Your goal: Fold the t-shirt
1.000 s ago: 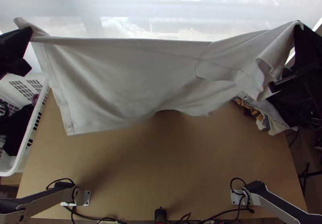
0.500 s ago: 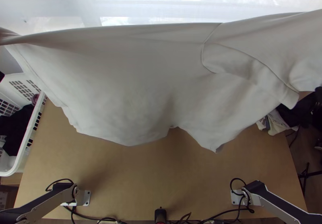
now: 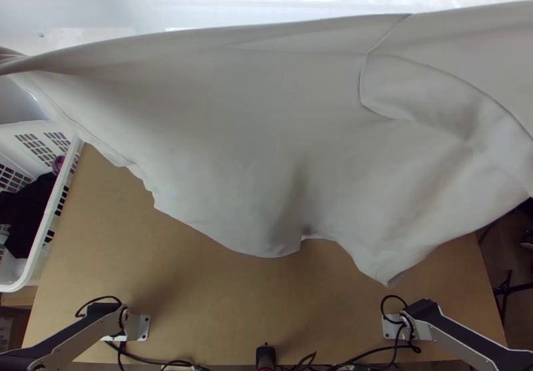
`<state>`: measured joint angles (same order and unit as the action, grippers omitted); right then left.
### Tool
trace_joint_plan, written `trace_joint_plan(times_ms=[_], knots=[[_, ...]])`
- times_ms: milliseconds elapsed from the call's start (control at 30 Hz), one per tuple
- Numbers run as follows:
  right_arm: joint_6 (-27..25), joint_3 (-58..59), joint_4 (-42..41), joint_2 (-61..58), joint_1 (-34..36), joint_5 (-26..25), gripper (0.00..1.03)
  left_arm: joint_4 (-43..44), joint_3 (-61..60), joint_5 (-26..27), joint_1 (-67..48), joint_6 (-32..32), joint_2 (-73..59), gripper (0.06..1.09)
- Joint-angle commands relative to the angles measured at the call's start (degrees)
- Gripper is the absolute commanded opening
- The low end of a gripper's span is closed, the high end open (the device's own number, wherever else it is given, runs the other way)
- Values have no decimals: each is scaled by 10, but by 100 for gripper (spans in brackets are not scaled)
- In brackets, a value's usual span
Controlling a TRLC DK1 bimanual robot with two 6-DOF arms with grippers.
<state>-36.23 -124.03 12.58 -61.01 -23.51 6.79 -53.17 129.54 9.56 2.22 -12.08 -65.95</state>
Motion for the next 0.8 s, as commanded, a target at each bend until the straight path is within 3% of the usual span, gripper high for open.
trace_joint_plan(times_ms=[0,267,433,767], knots=[[5,-54,-11,-14,0,3,3,1,6,-9,1,-15,7,9],[35,-50,-12,5,2,9,3,10,3,-9,1,-30,31,9],[36,114,-68,55,9,4,3,29,-89,-9,-5,-27,39,9],[110,397,-175,64,16,0,3,119,-297,15,-55,-22,5,9]])
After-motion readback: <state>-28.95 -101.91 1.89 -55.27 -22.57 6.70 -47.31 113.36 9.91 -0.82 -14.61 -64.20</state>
